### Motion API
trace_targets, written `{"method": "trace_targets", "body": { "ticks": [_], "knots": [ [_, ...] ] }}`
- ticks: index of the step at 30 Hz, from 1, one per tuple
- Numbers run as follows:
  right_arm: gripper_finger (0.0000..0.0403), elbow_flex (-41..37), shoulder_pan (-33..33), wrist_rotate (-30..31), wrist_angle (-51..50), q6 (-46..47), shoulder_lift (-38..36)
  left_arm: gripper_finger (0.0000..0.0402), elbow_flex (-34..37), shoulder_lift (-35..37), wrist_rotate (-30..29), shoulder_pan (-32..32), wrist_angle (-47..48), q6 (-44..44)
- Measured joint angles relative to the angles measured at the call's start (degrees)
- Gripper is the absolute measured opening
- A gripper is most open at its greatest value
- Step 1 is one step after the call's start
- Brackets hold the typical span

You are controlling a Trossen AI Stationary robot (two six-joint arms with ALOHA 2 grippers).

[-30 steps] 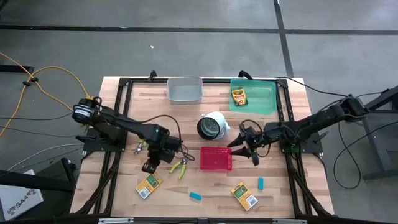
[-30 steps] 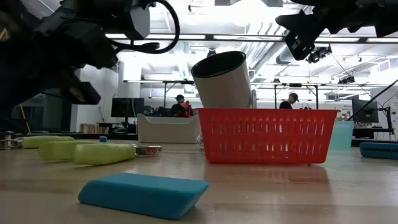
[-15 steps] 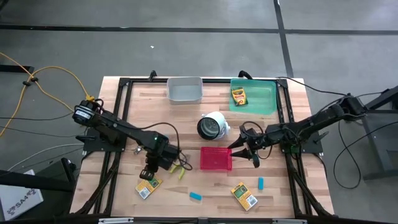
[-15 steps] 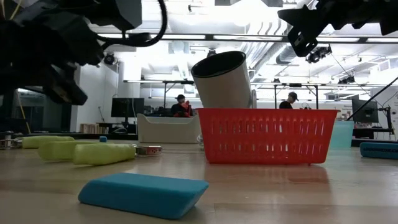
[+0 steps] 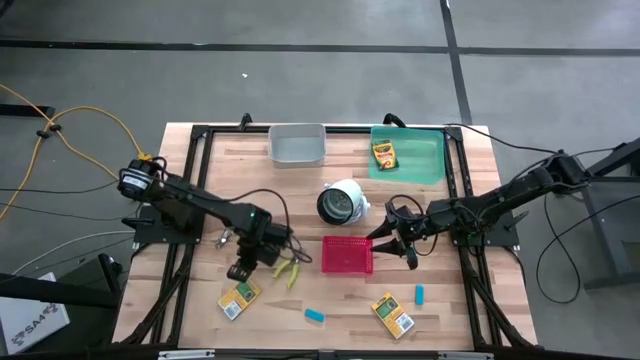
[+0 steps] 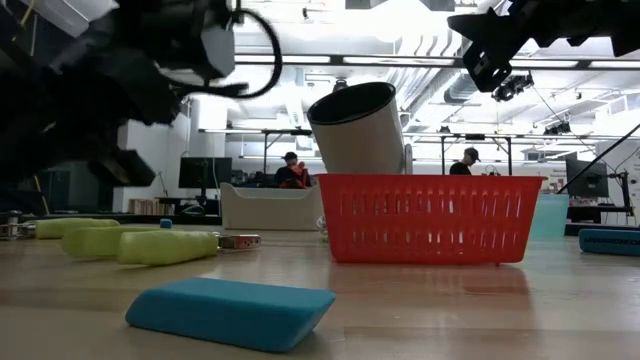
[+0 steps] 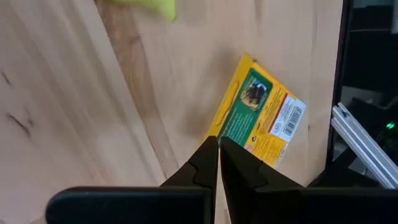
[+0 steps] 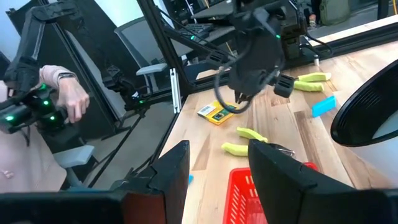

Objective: Pick & Place School Supplies
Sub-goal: Put the yellow crayon box into the green bin

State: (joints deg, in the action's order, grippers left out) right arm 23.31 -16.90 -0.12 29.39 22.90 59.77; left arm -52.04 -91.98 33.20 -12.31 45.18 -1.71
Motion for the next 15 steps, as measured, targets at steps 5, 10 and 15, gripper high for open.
{"method": "trace_targets", "body": {
  "ticks": [5, 10, 15],
  "knots": [
    [0.0155, 0.00, -1.05, 0.15, -0.01, 0.00, 0.00, 0.0016, 1.94, 0.00, 5.34, 1.92, -2.66, 0.00],
    [0.0155, 0.00, -1.75, 0.19, -0.02, 0.00, 0.00, 0.0036, 2.00, 0.00, 9.35, 2.50, -4.37, -0.37],
    [0.0155, 0.00, -1.93, 0.24, -0.02, 0.00, 0.00, 0.0072, 2.00, 0.00, 6.90, 2.50, -4.80, -0.42]
  ]
}}
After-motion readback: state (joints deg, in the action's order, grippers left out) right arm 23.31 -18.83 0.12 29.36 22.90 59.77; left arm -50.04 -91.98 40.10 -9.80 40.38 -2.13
